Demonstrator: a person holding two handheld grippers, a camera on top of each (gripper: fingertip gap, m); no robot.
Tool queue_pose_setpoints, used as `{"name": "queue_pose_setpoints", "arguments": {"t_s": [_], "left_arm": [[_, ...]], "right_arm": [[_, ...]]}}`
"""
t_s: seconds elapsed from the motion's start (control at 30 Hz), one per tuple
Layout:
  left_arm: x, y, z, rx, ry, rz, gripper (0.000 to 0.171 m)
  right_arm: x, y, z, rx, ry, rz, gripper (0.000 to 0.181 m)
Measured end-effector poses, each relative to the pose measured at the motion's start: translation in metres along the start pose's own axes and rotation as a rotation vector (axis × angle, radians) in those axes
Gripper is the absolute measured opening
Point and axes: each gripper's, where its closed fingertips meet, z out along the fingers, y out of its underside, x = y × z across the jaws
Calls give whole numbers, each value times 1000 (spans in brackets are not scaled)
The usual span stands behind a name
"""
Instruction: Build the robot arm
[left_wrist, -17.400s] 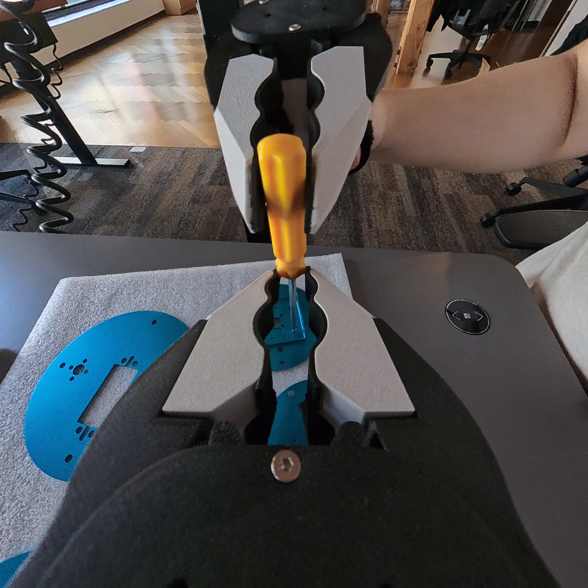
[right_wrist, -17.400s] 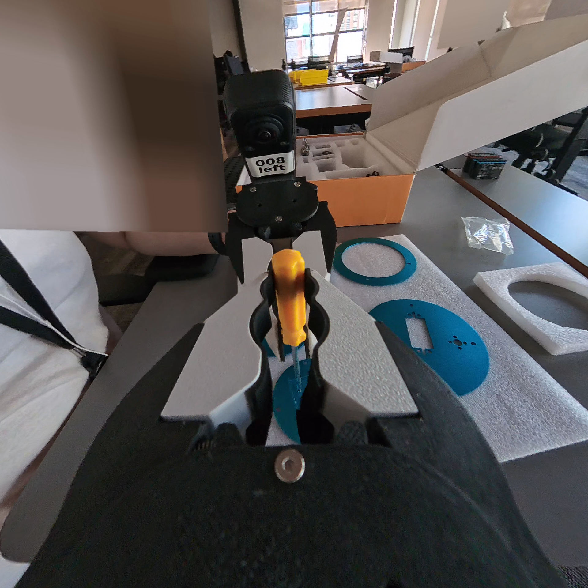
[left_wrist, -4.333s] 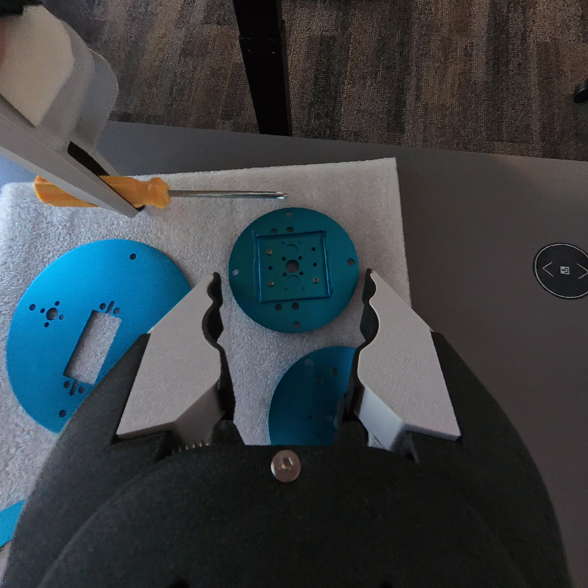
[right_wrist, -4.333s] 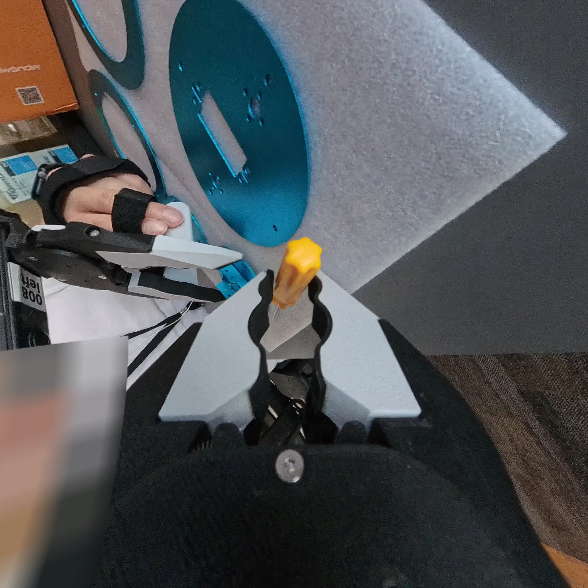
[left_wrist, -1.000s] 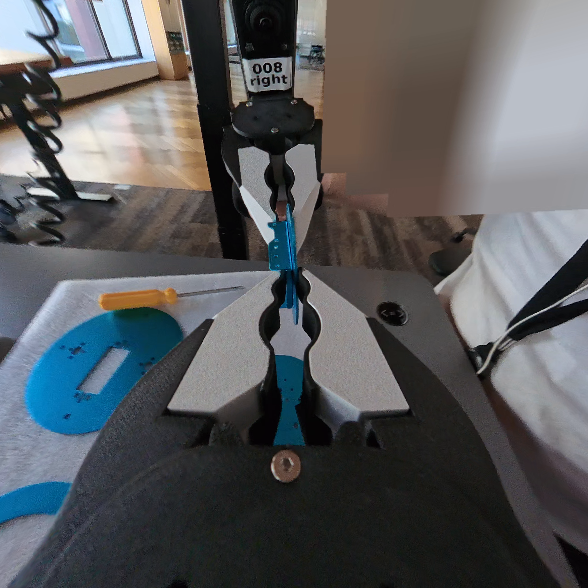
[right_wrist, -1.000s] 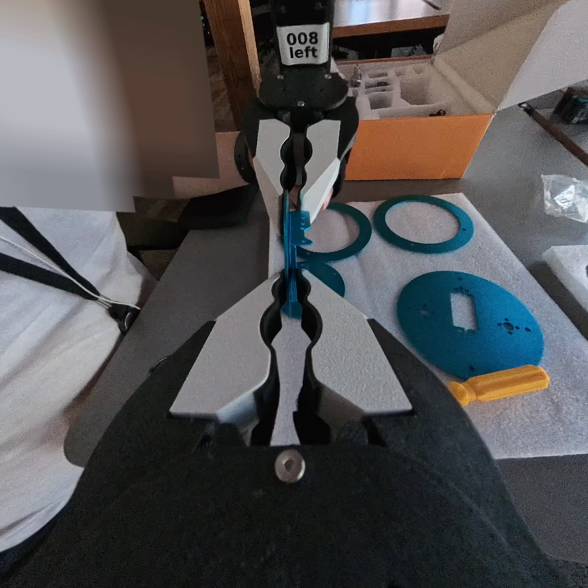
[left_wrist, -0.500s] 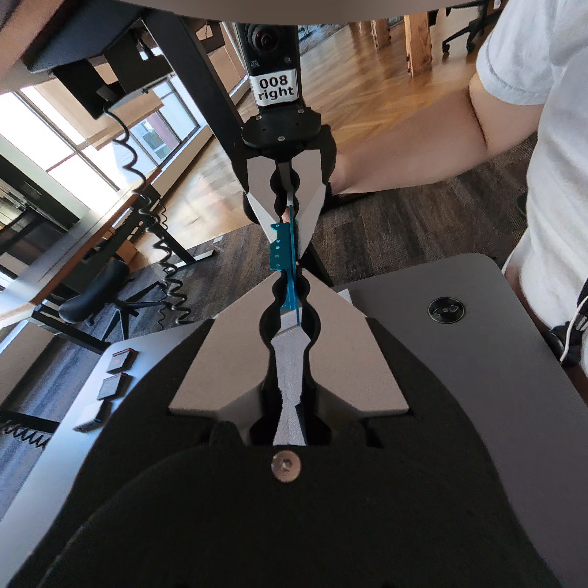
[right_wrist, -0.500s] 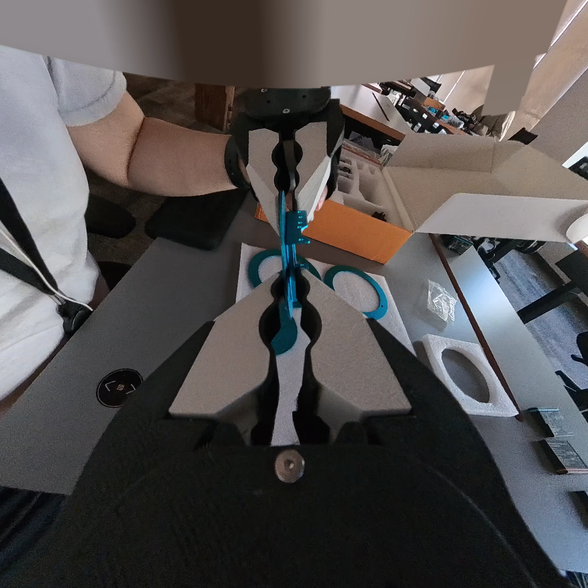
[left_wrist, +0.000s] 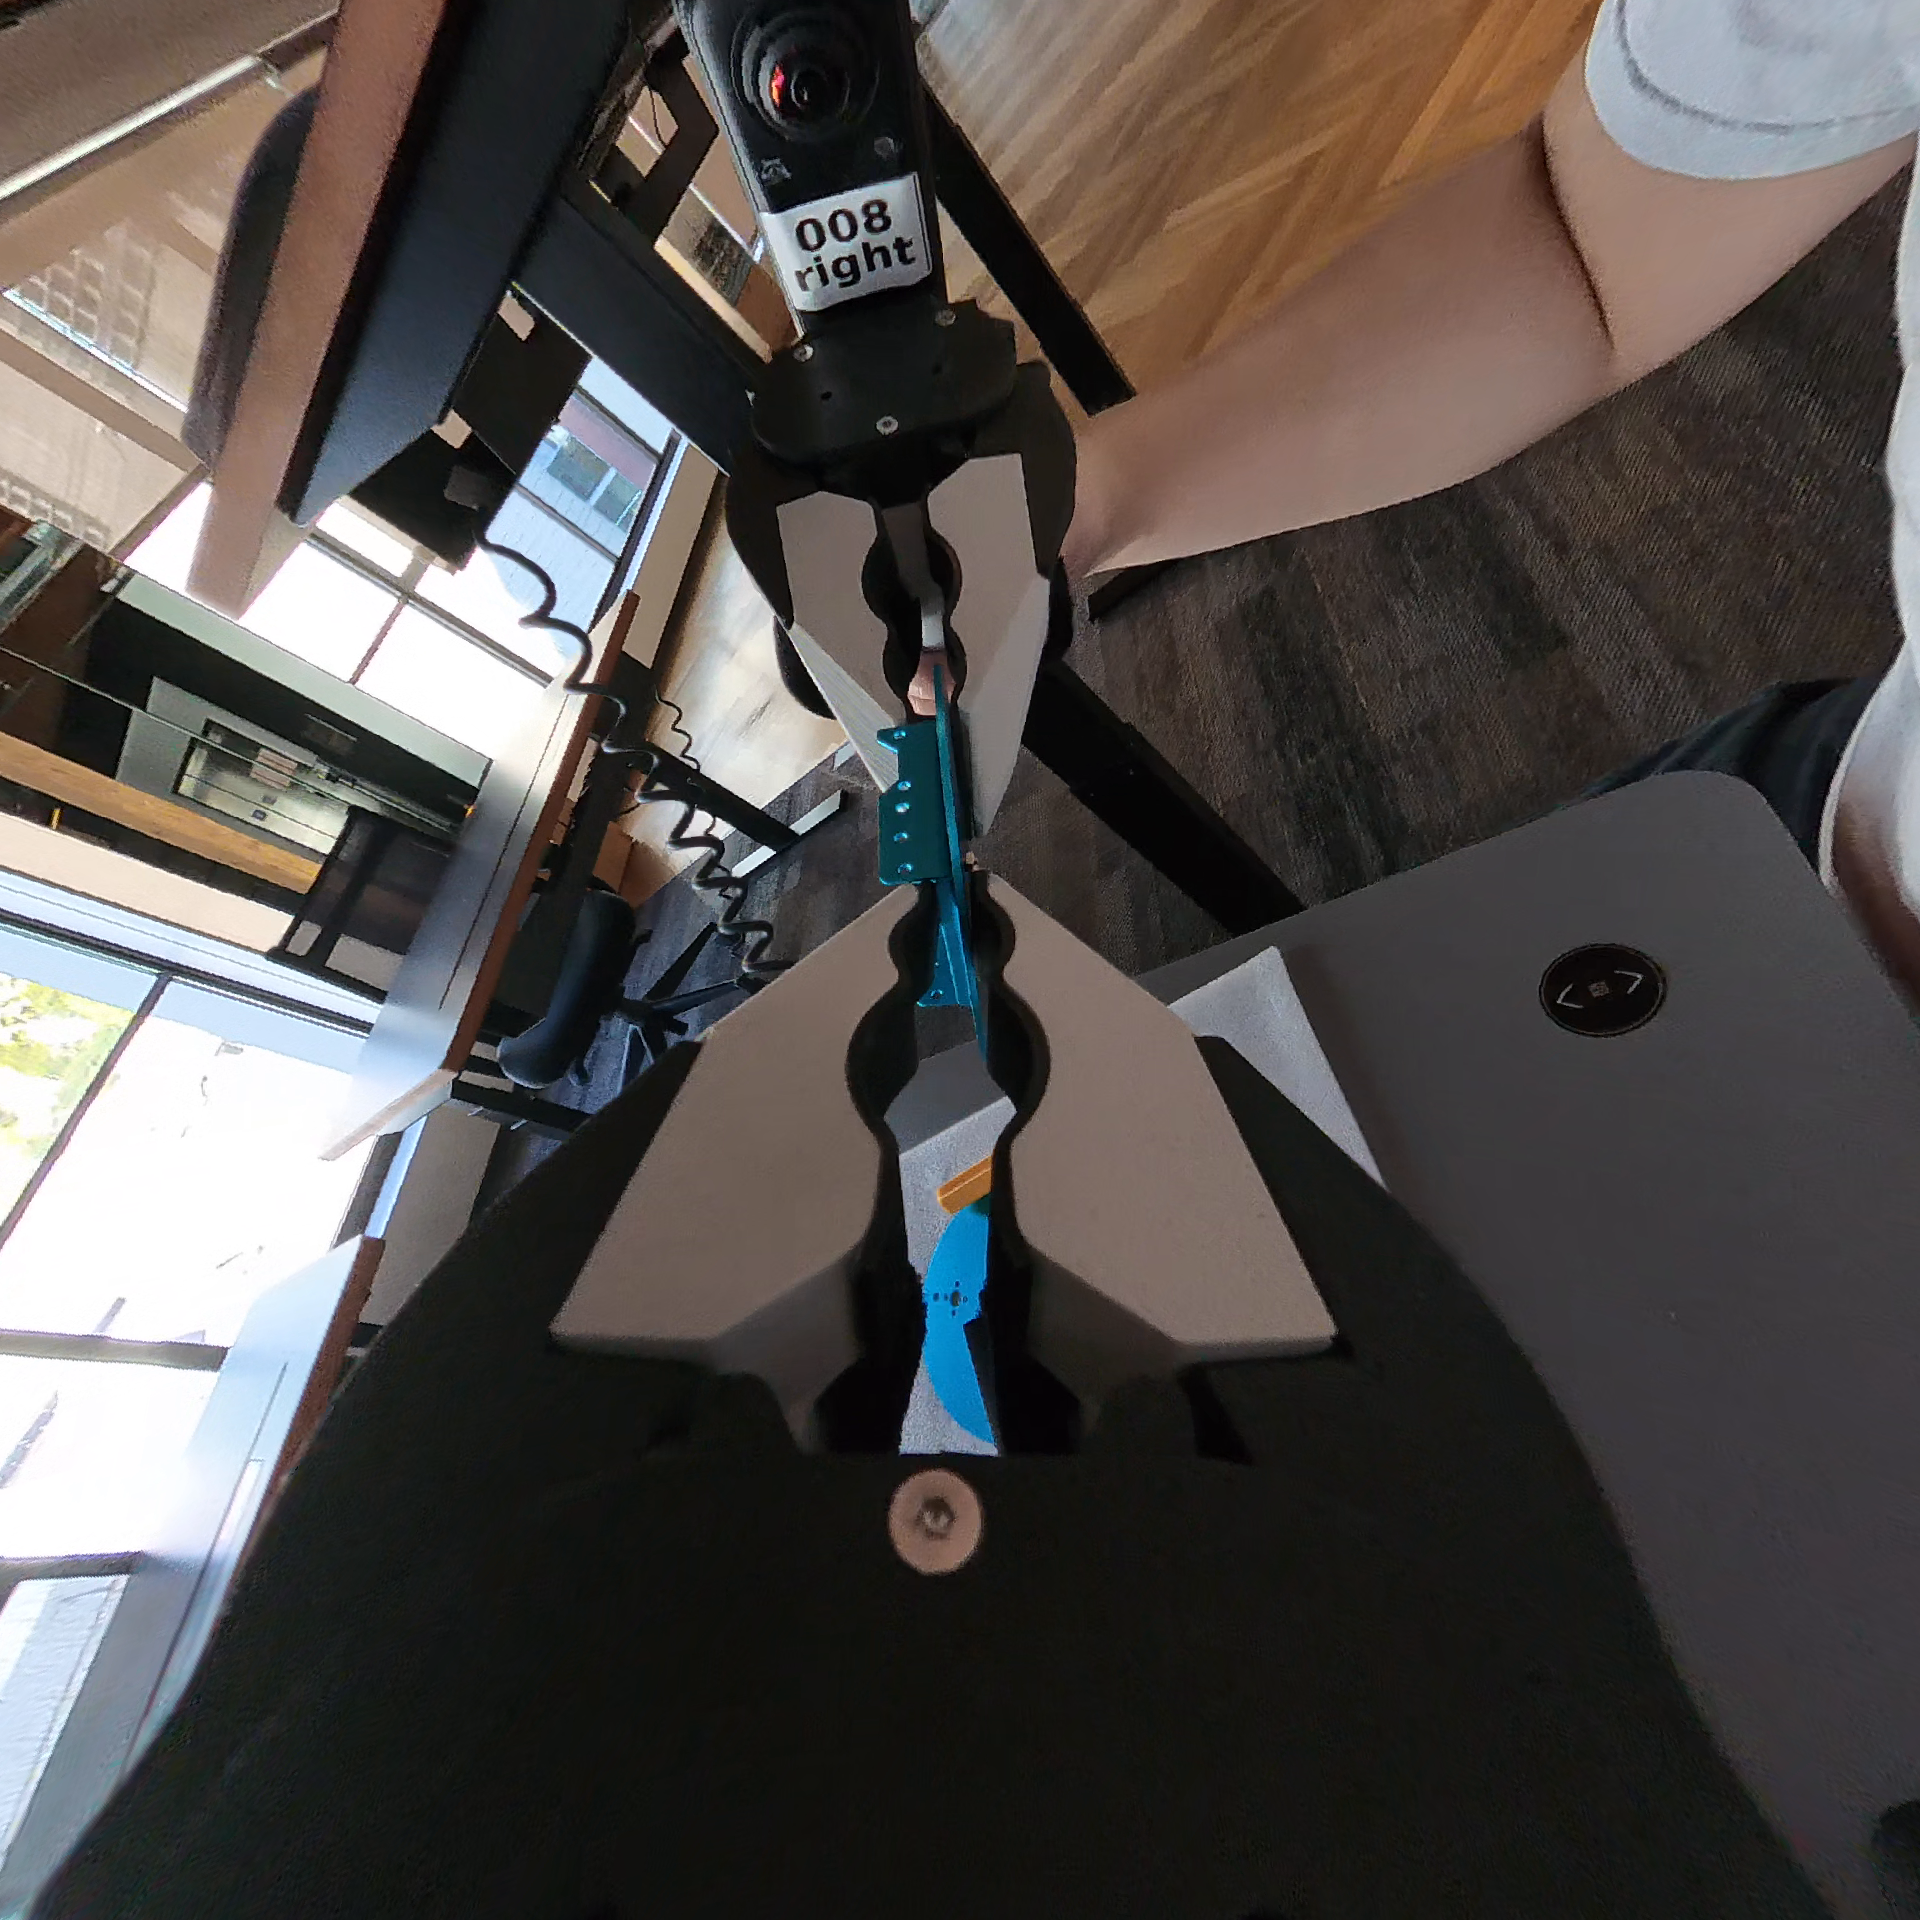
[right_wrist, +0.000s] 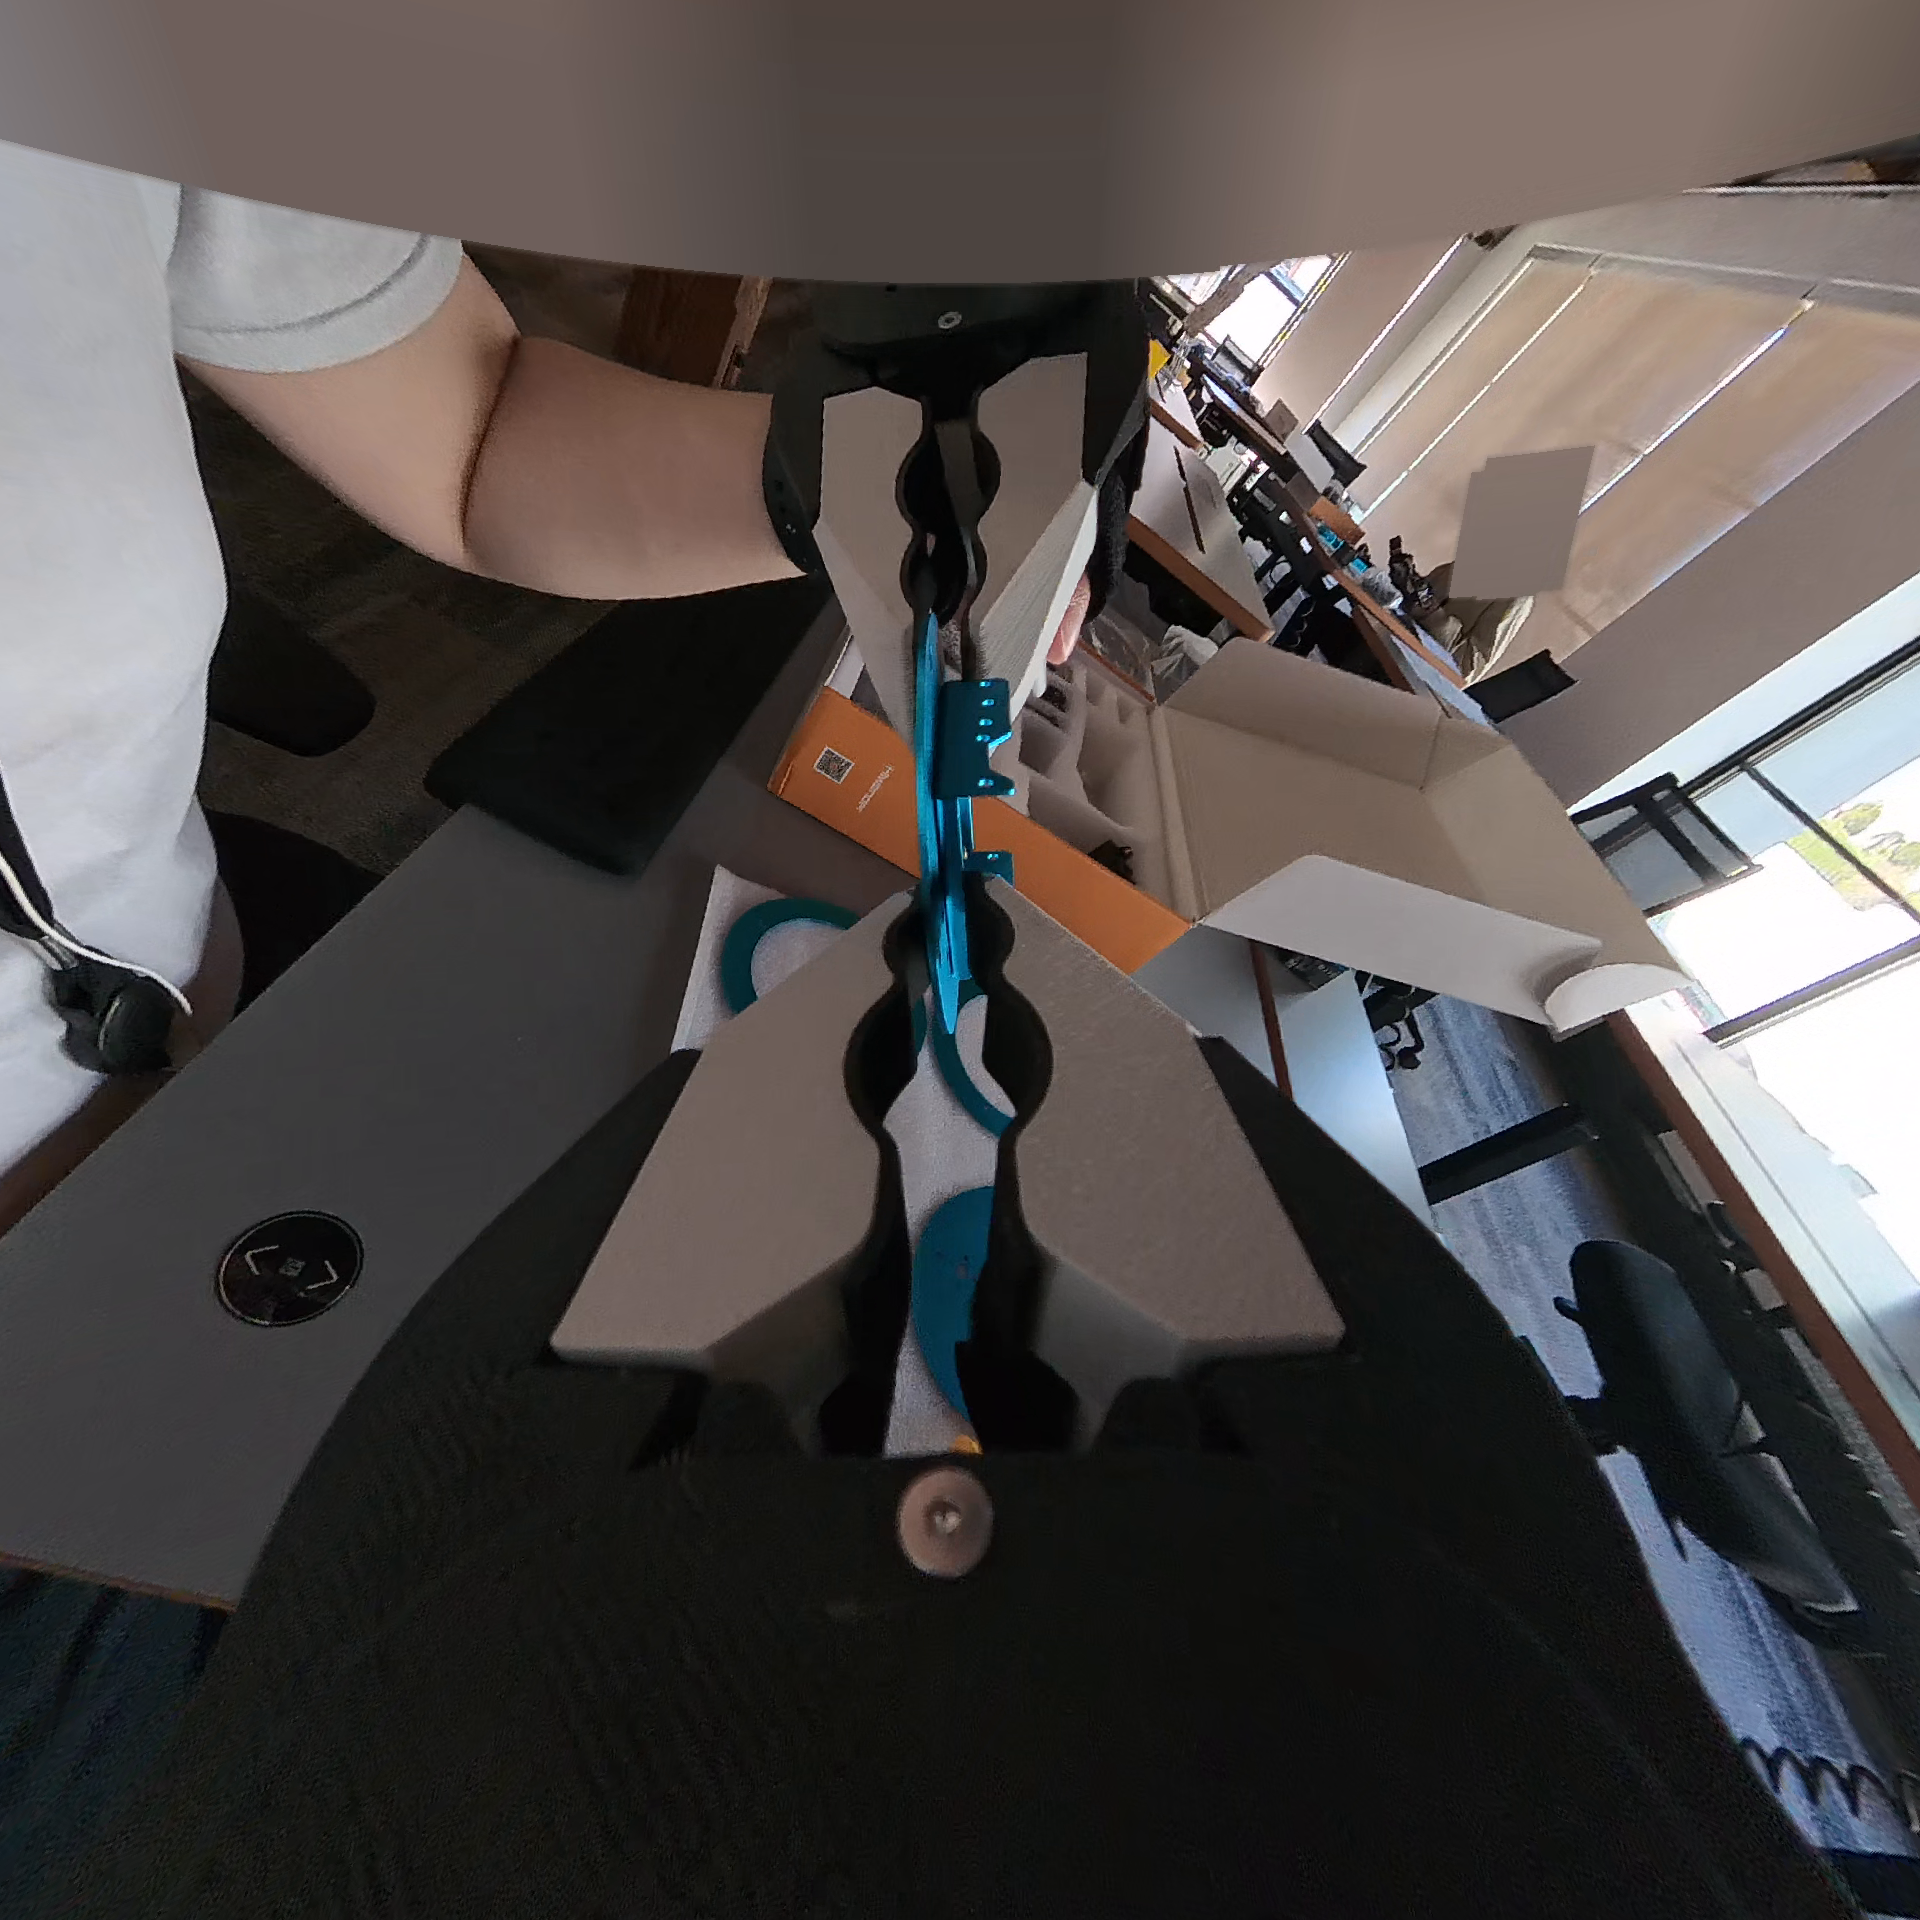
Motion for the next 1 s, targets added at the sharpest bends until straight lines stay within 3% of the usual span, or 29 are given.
{"name": "queue_pose_setpoints", "arguments": {"t_s": [0.33,1.0], "left_arm": [[-5,-36,4,-42,-63,59,3],[-2,-77,-4,-112,-94,227,3]], "right_arm": [[-1,-30,-23,33,46,-100,4],[-10,-67,-37,49,41,-218,5]]}}
